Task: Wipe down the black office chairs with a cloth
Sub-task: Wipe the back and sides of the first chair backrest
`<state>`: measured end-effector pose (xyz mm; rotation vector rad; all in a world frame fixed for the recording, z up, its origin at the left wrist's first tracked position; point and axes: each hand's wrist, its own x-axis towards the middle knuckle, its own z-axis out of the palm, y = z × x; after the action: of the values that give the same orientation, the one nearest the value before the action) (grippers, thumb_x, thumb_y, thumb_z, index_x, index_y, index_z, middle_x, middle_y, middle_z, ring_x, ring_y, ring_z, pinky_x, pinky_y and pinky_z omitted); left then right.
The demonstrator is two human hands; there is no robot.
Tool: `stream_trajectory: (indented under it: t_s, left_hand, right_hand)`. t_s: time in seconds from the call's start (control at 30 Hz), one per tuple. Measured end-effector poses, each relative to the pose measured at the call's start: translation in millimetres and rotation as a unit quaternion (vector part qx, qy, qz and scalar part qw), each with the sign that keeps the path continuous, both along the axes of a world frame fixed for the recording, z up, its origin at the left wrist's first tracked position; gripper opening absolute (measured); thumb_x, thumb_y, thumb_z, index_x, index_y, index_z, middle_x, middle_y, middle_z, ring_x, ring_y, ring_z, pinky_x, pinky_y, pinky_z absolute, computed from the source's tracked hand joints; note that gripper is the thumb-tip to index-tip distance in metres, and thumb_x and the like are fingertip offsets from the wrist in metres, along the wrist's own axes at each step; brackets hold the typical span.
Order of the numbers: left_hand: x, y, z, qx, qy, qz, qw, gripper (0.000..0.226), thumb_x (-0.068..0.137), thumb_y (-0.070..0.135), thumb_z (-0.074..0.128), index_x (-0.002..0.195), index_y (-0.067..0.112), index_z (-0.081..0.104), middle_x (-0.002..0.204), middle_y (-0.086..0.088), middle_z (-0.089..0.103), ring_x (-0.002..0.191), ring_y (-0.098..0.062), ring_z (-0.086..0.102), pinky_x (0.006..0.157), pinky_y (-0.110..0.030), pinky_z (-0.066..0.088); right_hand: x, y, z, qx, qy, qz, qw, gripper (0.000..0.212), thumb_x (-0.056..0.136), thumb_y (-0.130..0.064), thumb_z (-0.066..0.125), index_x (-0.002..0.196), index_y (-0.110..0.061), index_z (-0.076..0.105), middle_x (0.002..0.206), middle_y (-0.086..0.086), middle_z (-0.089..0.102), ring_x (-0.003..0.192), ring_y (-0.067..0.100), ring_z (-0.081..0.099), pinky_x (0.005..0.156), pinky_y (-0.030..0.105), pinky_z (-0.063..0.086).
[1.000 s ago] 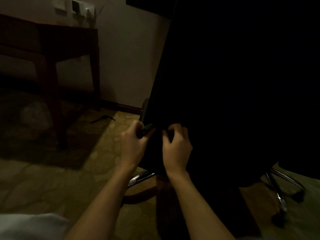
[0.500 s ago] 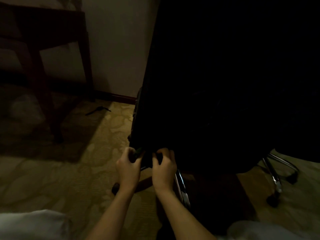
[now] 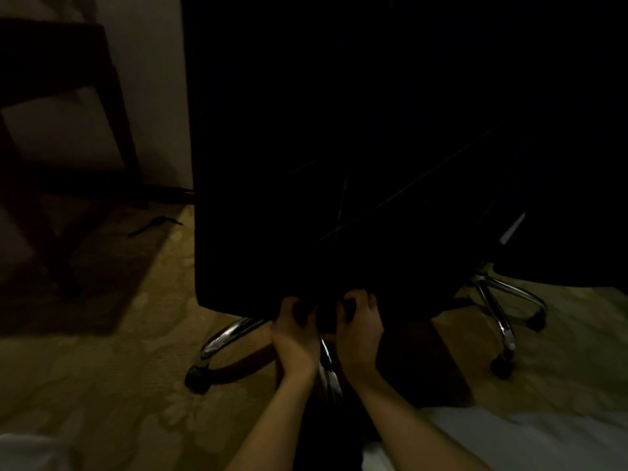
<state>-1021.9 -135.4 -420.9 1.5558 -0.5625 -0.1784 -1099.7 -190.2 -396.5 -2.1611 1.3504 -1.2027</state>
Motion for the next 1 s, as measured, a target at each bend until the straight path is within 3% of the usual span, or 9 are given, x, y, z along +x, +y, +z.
stream_trajectory:
  t_s: [0.07,0.23,0.33,0.5,0.57,0.63,0.73,0.87,1.0]
  left_hand:
    - [7,10,8,0.003,-0.016,-0.007,1.0,0.028,0.092,0.002,0.06,0.096,0.03,0.057,0.087,0.007,0.066,0.081,0.005,0.062,0.07,-0.009,0.047]
    - [62,47,19,-0.007,-0.015,0.012,1.0,0.02,0.086,0.002,0.068,0.103,0.014,0.065,0.092,0.008,0.068,0.081,0.012,0.062,0.067,-0.007,0.049]
    - [76,57,18,0.013,-0.039,0.017,0.999,0.022,0.087,0.006,0.068,0.101,0.022,0.062,0.09,0.017,0.064,0.085,0.008,0.062,0.069,-0.013,0.05]
    - [51,42,6,0.016,0.011,0.011,1.0,0.021,0.086,0.01,0.071,0.105,0.014,0.064,0.095,0.004,0.068,0.094,-0.013,0.066,0.079,-0.035,0.055]
    - [32,26,3,0.016,-0.004,-0.008,1.0,0.019,0.085,0.011,0.072,0.101,0.015,0.063,0.091,0.007,0.067,0.091,-0.015,0.066,0.077,-0.032,0.053]
    - [9,8,9,0.035,-0.007,-0.023,0.999,0.018,0.085,0.014,0.073,0.094,0.021,0.059,0.083,0.012,0.062,0.082,-0.015,0.062,0.073,-0.026,0.048]
    - [-30,-26,10,0.018,-0.058,-0.03,0.998,0.017,0.082,0.015,0.077,0.094,0.014,0.065,0.088,0.006,0.067,0.086,-0.014,0.064,0.076,-0.029,0.05]
    - [-89,-69,19,0.047,-0.04,-0.066,0.996,0.015,0.084,0.021,0.073,0.098,0.02,0.067,0.091,0.006,0.068,0.084,-0.01,0.066,0.075,-0.027,0.054]
    - [-131,-101,26,0.075,0.027,-0.088,0.993,0.012,0.085,0.009,0.07,0.097,0.009,0.069,0.095,-0.002,0.069,0.089,-0.013,0.064,0.074,-0.014,0.042]
  right_hand:
    - [13,8,-4,-0.02,-0.01,0.013,1.0,0.015,0.081,-0.006,0.074,0.09,-0.007,0.062,0.095,0.009,0.06,0.072,0.026,0.063,0.056,0.026,0.043]
    - [55,30,-1,-0.026,-0.01,0.081,0.996,0.013,0.083,-0.013,0.072,0.092,-0.012,0.063,0.093,0.005,0.062,0.074,0.016,0.062,0.056,0.021,0.042]
    - [68,40,-3,0.031,0.006,0.112,0.993,0.01,0.092,-0.016,0.061,0.102,-0.015,0.06,0.109,0.005,0.057,0.09,0.021,0.059,0.071,0.034,0.049]
    - [32,17,5,-0.003,0.043,0.151,0.988,0.007,0.089,-0.01,0.064,0.096,-0.01,0.062,0.101,0.004,0.058,0.084,0.016,0.059,0.065,0.01,0.034]
    - [4,-7,14,-0.013,0.084,0.174,0.981,0.007,0.089,-0.01,0.064,0.096,-0.009,0.062,0.101,0.005,0.057,0.081,0.017,0.059,0.064,0.016,0.039]
    - [-28,-30,24,-0.014,0.119,0.184,0.976,0.009,0.09,-0.01,0.064,0.099,-0.01,0.062,0.104,0.001,0.056,0.08,0.009,0.056,0.065,0.01,0.04]
    - [-74,-60,35,-0.038,0.137,0.166,0.976,0.01,0.09,-0.009,0.065,0.099,-0.009,0.062,0.105,-0.002,0.055,0.082,0.001,0.049,0.069,0.008,0.043]
    - [-127,-95,39,-0.021,0.149,0.089,0.985,0.016,0.089,-0.008,0.065,0.104,-0.012,0.062,0.104,-0.006,0.053,0.082,0.002,0.047,0.061,0.004,0.036]
    - [-158,-119,27,0.055,0.09,0.006,0.994,0.021,0.088,0.002,0.059,0.103,-0.013,0.061,0.104,-0.001,0.057,0.081,0.006,0.052,0.061,0.006,0.037]
